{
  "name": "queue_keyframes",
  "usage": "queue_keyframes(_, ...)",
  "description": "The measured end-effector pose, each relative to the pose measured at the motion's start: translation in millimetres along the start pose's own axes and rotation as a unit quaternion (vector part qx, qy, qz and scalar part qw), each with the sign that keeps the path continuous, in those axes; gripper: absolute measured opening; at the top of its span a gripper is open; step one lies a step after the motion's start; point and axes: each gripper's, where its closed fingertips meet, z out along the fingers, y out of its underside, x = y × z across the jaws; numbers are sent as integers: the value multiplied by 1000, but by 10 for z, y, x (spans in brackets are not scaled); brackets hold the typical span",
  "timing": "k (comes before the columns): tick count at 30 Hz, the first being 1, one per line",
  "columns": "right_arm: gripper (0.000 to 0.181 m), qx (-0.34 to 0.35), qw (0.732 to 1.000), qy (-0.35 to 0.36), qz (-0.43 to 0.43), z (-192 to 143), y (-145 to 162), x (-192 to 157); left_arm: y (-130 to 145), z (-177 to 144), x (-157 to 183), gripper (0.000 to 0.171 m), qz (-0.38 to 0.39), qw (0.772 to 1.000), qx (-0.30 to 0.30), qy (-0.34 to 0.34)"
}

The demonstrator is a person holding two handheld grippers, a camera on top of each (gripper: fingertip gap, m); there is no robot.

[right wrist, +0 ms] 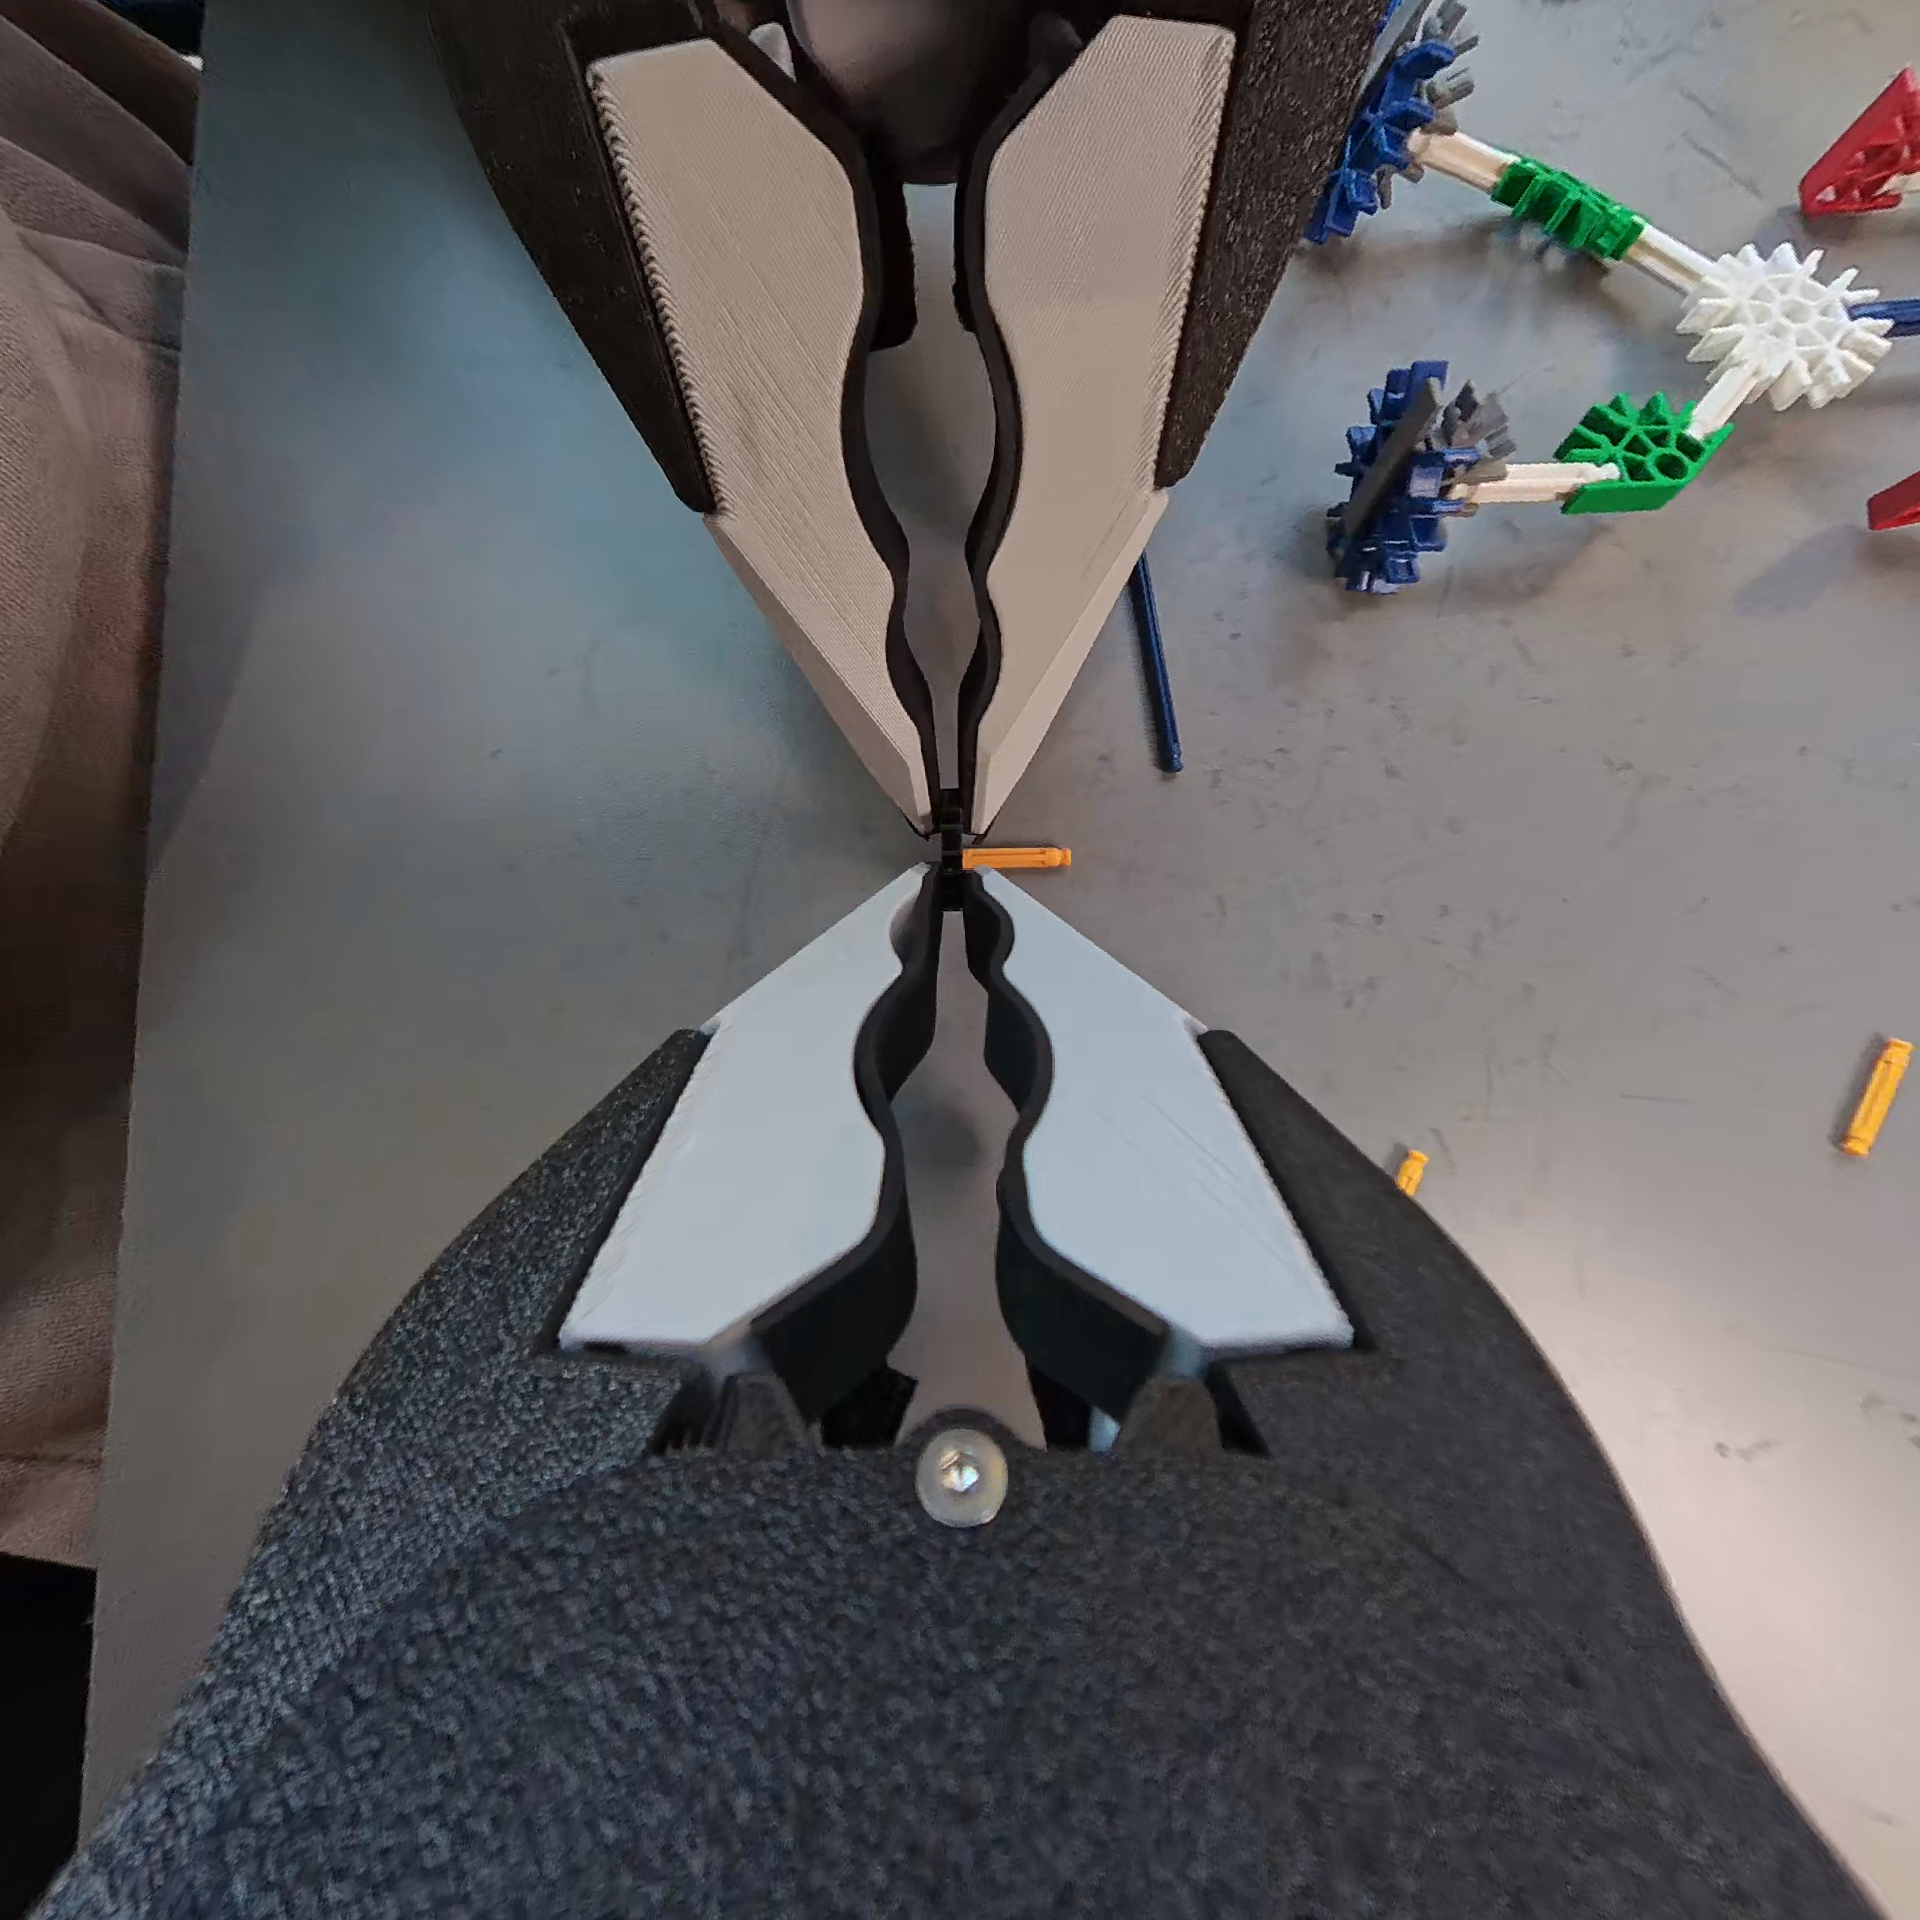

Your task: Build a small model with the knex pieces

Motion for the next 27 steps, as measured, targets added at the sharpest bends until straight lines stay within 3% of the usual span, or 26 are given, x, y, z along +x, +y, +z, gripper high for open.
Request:
queue_keyframes(7, 1, -10, 1000, -8, 12, 30, 6, -5, -2, 5, -5, 2, -2, 1000, -5, -8)
queue_keyframes(10, 2, -12, 1000, -7, 15, 29, 9, 3, -13, -2, -7, 2, -29, 999, 11, 22)
queue_keyframes(13, 4, 29, 998, -26, 43, -31, -68, 17, -65, -77, -6, 2, -90, 992, 45, 80)
queue_keyframes(19, 25, 139, 989, -26, 36, -360, -264, 87, -305, -424, -67, 2, -222, 940, 164, 198)
queue_keyframes(23, 26, 188, 982, 5, -4, -411, -366, 77, -432, -569, -62, 2, -280, 895, 217, 271)
queue_keyframes(27, 26, 216, 976, 22, -26, -412, -433, 65, -497, -638, -47, 2, -307, 867, 239, 310)
